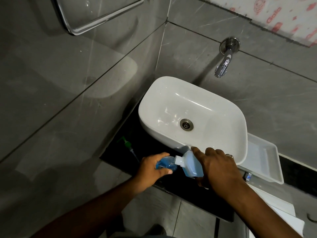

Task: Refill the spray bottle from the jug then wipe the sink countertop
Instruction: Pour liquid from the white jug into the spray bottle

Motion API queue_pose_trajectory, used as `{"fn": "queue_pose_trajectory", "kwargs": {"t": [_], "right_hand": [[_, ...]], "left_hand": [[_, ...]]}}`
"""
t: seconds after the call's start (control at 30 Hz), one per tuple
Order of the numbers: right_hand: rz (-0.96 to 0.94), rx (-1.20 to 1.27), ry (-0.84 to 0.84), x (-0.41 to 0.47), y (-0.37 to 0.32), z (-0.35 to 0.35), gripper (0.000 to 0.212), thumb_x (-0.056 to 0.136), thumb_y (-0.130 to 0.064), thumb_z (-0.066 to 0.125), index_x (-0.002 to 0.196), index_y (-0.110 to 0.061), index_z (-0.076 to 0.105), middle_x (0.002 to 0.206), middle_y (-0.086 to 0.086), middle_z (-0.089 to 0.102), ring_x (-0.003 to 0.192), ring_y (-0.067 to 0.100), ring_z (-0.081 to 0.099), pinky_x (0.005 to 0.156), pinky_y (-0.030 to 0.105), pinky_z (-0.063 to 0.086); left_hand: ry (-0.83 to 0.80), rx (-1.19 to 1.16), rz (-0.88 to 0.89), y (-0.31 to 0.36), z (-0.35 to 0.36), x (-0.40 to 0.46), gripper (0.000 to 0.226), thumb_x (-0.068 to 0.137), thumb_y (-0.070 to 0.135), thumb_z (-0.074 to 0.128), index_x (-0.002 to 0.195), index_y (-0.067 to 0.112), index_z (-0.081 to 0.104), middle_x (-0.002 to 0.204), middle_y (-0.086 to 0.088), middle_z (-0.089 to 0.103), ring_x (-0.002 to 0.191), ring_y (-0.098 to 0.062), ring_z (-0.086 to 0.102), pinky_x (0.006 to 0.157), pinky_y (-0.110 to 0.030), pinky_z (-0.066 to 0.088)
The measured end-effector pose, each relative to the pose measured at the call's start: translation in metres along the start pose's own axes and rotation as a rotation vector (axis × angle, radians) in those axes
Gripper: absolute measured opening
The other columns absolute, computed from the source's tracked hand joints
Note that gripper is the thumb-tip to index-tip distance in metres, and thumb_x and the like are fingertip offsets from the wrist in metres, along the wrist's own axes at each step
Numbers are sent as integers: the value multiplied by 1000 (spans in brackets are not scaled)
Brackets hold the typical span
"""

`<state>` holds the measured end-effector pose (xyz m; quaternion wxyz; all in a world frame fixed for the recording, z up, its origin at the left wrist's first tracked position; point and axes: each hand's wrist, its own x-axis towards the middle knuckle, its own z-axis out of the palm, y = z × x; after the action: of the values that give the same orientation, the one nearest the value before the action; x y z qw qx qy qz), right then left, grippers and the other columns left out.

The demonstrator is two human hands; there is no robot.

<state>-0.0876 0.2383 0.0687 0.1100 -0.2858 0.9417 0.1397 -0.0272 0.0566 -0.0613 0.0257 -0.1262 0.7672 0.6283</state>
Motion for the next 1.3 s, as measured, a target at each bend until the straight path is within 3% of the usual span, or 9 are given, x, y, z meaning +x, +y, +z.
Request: {"fn": "queue_pose_trajectory", "kwargs": {"t": [0.47,0.93,1.3], "right_hand": [[3,-3,-10,1,0,-2,101,66,-51,74,147,-31,15,119,4,53,107,26,51,86,39,44],[18,-23,-17,3,-3,-4,98,68,-51,71,146,-32,15,118,4,51,108,27,51,84,40,43],[21,-24,-18,3,-3,-4,97,68,-49,71,146,-32,16,118,4,51,108,27,51,85,41,43]], "left_hand": [[5,5,4,-2,0,0,62,69,15,81,126,20,58,114,-1,69,101,-10,67,92,-30,55],[6,-30,-17,-1,1,1,62,69,11,81,127,15,58,115,-5,69,103,-16,67,92,-37,55],[5,-17,-3,-1,1,0,62,69,11,81,127,14,57,117,-5,68,104,-15,66,94,-30,53]]}}
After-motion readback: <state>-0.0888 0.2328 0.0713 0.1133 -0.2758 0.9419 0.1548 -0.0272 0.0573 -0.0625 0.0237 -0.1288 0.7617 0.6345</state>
